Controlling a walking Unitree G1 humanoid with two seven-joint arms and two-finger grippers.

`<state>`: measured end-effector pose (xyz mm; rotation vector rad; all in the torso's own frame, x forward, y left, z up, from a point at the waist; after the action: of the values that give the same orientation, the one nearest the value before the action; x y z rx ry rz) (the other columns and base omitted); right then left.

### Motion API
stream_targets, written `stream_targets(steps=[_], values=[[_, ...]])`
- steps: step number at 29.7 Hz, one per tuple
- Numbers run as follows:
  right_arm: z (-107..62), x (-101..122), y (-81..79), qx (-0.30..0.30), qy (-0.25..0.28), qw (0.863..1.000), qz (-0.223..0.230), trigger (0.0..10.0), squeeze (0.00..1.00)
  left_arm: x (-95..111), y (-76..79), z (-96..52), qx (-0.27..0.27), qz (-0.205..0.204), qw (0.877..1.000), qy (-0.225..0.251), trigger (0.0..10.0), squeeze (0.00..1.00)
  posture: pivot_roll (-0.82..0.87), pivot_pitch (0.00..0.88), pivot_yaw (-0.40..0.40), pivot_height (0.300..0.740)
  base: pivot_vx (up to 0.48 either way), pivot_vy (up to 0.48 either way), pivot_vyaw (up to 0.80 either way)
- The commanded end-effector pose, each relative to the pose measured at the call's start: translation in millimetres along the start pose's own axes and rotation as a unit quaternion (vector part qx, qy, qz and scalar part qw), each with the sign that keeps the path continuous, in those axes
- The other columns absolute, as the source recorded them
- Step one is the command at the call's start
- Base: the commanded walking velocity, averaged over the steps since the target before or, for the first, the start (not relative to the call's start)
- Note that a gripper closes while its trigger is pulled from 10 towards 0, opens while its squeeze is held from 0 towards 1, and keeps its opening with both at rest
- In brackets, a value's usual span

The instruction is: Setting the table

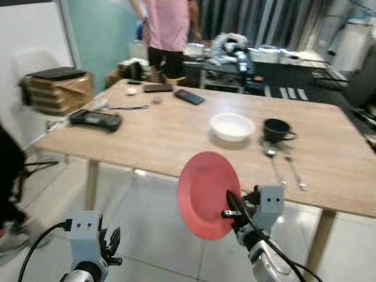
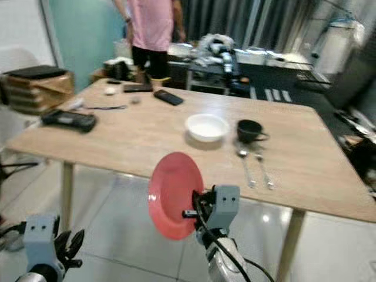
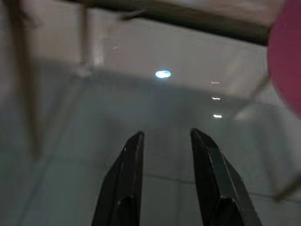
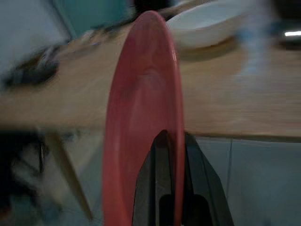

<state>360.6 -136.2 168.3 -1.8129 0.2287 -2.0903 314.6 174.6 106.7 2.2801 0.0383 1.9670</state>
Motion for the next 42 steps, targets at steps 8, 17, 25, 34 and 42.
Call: stream_targets(steps=[8, 17, 25, 34, 42], values=[[10.9, 56, 25.7, -0.032, 0.082, 0.979, 0.186, 10.0, 0.0, -2, -5.8, 0.8, 0.006, 0.004, 1.0, -0.01, 10.0, 0.0, 0.06, 0.107, 0.05, 0.74, 0.0, 0.0, -0.8], [14.7, 60, 9.7, -0.021, 0.087, 0.959, 0.269, 10.0, 0.0, 22, -12.5, 7.2, 0.016, 0.009, 1.0, 0.02, 10.0, 0.0, 0.07, 0.107, 0.053, 0.74, 0.0, 0.0, -0.8], [13.6, 61, -9.3, 0.013, 0.08, 0.965, 0.25, 10.0, 0.0, 47, -11.8, 5.9, 0.013, 0.037, 0.998, 0.058, 10.0, 0.0, 0.07, 0.107, 0.054, 0.74, 0.0, 0.0, -0.29], [10.3, 64, -34.9, 0.085, 0.065, 0.963, 0.249, 10.0, 0.0, 61, -12.3, 2.4, 0.043, 0.074, 0.992, 0.096, 10.0, 0.0, 0.08, 0.101, 0.049, 0.74, 0.0, 0.0, 0.0], [6.8, 59, -47.8, 0.119, 0.051, 0.962, 0.241, 10.0, 0.0, 65, -18.1, -3.4, 0.078, 0.088, 0.987, 0.111, 10.0, 0.0, 0.08, 0.097, 0.048, 0.74, 0.0, 0.0, 0.0]])
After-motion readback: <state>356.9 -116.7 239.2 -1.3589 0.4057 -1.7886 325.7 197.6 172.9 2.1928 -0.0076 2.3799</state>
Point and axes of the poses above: a point about 5 cm out from each wrist's last joint towards the gripper, its own z axis pointing out of the wrist towards the gripper, its own x axis along the axis of the wrist's last joint, y = z × x, the point moved 5 cm from there along z, pointing out of the wrist towards the gripper
